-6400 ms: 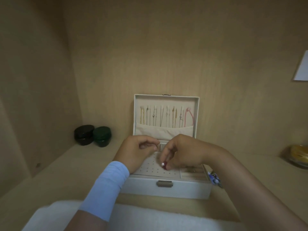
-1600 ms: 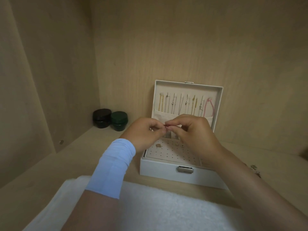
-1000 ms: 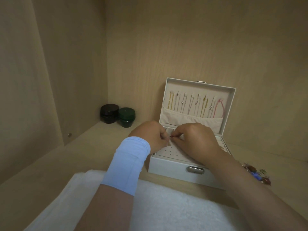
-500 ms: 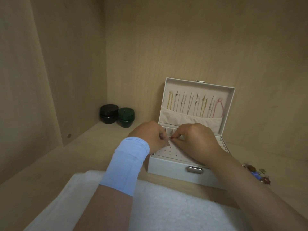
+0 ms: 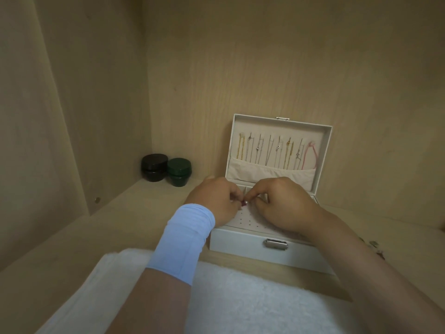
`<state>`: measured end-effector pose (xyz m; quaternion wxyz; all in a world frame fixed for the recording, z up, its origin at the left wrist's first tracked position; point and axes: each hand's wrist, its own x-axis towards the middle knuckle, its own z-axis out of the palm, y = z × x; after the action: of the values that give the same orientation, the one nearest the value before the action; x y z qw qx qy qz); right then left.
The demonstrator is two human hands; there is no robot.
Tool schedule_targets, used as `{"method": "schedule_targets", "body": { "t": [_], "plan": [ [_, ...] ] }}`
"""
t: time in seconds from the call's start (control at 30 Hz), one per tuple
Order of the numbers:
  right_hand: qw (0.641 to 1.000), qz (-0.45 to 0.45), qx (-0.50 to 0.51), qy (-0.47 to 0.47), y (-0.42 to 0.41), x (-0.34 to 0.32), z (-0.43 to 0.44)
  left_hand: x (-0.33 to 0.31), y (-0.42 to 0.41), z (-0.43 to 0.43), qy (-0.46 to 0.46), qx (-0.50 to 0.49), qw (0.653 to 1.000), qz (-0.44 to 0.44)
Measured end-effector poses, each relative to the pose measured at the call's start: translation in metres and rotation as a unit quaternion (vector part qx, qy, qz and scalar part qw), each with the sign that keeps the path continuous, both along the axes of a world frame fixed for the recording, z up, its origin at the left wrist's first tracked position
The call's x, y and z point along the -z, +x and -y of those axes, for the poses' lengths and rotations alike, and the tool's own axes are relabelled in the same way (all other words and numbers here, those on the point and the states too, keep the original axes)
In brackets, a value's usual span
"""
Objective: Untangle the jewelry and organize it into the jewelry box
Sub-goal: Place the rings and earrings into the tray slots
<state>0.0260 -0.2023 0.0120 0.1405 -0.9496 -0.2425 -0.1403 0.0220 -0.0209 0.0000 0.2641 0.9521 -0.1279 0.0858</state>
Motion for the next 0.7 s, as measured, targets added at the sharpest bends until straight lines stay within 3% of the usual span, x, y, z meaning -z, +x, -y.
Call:
{"method": "schedule_targets", "body": {
  "t": [0.3, 0.47, 0.7],
  "plan": [
    [0.992, -0.038, 0.042, 0.110, -0.015, -0.025, 0.069, -0.011, -0.016, 0.017, -0.035, -0.001, 0.996, 0.080],
    [0.988, -0.071, 0.099, 0.099, -0.027, -0.027, 0.146, -0.022, -0.026, 0.074, -0.062, 0.074, 0.991, 0.088],
    [0.975, -0.160, 0.147, 0.053, -0.025, -0.004, 0.220, -0.027, -0.017, 0.171, 0.002, 0.157, 0.986, 0.060]
  ]
}}
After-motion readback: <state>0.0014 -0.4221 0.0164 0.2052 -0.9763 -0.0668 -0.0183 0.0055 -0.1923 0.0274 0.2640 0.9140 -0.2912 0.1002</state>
